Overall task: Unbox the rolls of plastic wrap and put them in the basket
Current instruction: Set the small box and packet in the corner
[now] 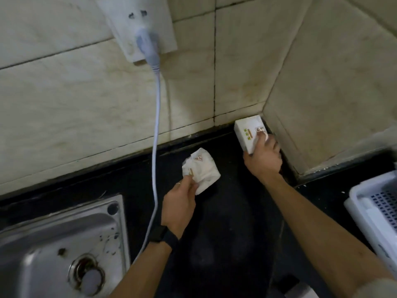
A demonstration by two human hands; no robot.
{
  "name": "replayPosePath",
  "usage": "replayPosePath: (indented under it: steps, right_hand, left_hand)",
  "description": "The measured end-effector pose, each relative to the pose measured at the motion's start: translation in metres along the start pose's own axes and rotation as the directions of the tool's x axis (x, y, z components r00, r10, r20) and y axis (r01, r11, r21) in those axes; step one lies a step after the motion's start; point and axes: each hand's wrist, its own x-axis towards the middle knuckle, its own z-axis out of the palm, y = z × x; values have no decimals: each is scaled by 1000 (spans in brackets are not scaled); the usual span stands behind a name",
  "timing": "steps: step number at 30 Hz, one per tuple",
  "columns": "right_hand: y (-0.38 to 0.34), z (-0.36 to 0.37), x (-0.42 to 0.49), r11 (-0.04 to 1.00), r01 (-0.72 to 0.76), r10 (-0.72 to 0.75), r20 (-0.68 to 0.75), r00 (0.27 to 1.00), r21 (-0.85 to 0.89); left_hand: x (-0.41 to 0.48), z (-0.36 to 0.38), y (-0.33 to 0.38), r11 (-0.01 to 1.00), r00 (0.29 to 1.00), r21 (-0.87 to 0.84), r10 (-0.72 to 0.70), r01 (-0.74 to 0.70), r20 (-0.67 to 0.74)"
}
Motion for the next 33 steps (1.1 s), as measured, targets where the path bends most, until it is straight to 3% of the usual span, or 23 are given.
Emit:
replayPosePath:
  steps: [5, 12, 16, 20, 23, 25, 29, 33]
  right_hand:
    - [11, 9, 8, 966, 89, -98, -27, 995, -244]
    - [16, 9, 14, 989, 60, -50, 76, 996, -133]
    - [17, 5, 12, 999, 24, -15, 177, 984, -49]
    - [40, 3, -53, 974, 110, -108, -21, 994, 199]
    - [67, 21, -112, 965, 108, -96, -62, 993, 238]
    - [85, 34, -136, 982, 78, -77, -12, 997, 173]
    - [117, 53, -156, 994, 96, -83, 246, 966, -42]
    - [121, 58, -155, 987, 134, -95, 337, 937, -94]
  left_hand:
    - [1, 2, -2, 1000, 999, 6, -20, 20, 33]
    - [12, 6, 9, 997, 999, 80, 12, -15, 38]
    - [26, 8, 26, 987, 994, 125, 102, -105, 32]
    - [51, 17, 54, 961, 977, 177, 210, -213, 36]
    - [75, 35, 83, 924, 958, 255, 284, -286, 46]
    - [91, 49, 101, 892, 936, 286, 347, -350, 61]
    - [109, 81, 124, 835, 907, 354, 396, -422, 147]
    - [104, 112, 122, 762, 883, 446, 405, -470, 237]
